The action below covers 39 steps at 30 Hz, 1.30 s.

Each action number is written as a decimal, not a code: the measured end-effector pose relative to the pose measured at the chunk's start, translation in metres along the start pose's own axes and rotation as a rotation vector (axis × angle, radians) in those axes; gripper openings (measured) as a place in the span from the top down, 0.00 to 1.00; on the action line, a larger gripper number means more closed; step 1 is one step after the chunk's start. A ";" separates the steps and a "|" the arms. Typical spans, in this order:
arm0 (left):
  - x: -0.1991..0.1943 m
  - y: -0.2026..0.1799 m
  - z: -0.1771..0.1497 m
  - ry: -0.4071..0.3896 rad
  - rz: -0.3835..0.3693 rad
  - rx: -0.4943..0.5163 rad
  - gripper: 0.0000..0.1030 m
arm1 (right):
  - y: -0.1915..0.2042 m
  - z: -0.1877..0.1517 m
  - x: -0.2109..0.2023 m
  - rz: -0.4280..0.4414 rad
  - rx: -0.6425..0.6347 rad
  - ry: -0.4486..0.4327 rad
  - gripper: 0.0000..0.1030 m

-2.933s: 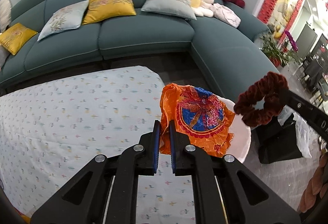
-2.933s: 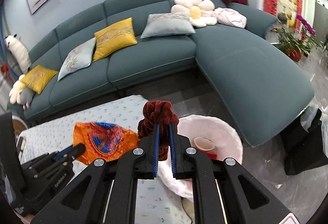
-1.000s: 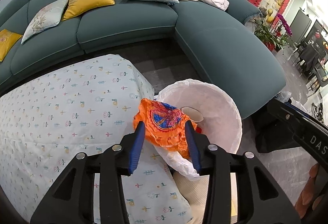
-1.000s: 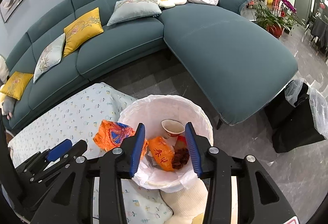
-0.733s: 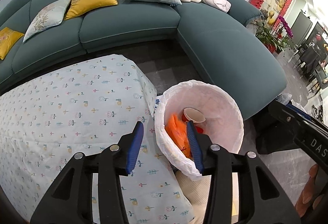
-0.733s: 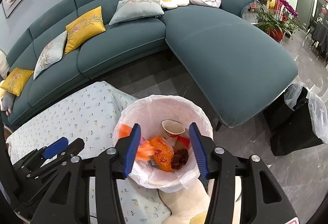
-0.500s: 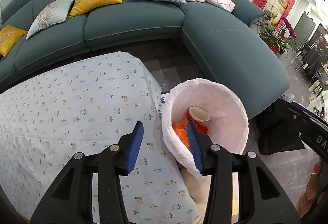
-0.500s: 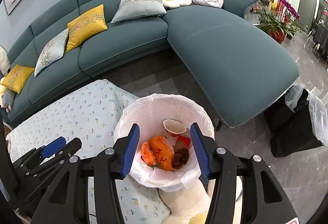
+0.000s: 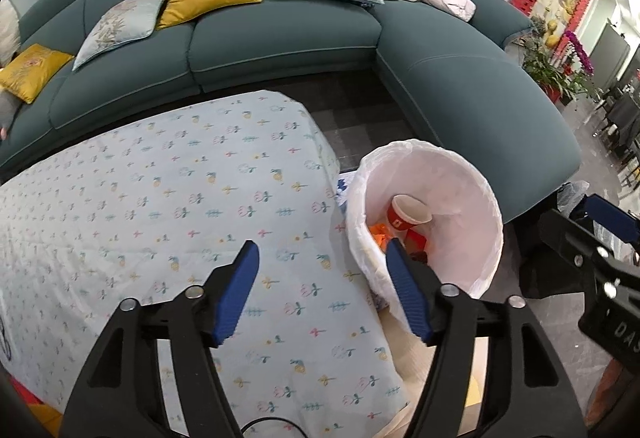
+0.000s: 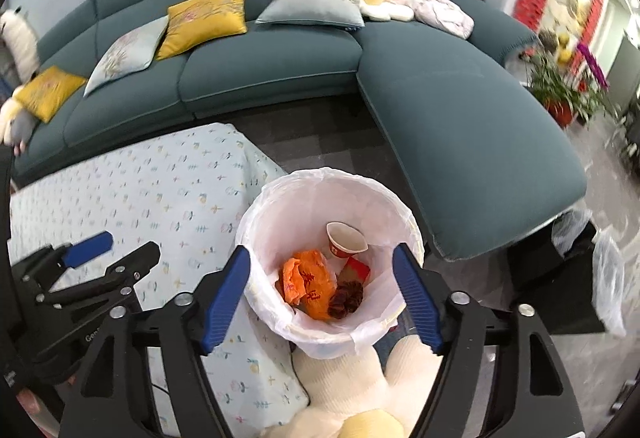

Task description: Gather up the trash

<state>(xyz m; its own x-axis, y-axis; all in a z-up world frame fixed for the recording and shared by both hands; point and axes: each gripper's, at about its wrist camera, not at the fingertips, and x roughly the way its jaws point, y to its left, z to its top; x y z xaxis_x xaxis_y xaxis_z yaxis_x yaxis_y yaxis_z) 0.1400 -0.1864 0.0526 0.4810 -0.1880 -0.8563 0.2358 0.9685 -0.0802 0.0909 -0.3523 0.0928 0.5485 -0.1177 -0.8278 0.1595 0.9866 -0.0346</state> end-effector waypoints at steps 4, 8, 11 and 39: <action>-0.005 0.007 -0.005 0.001 0.029 -0.012 0.34 | 0.003 -0.005 -0.003 0.032 -0.013 0.005 0.21; -0.008 0.007 -0.009 0.003 0.051 -0.012 0.33 | 0.003 -0.008 -0.005 0.036 -0.019 0.005 0.19; -0.011 0.007 -0.010 -0.003 0.049 -0.022 0.27 | 0.004 -0.010 -0.005 0.023 -0.036 0.005 0.17; -0.010 0.005 -0.016 0.014 0.057 -0.056 0.23 | -0.002 -0.012 0.001 0.040 -0.024 0.039 0.07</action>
<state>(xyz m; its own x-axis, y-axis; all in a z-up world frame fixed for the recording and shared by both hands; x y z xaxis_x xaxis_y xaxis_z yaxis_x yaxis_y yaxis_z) 0.1226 -0.1768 0.0524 0.4807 -0.1306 -0.8671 0.1606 0.9852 -0.0594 0.0812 -0.3533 0.0848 0.5218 -0.0746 -0.8498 0.1187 0.9928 -0.0143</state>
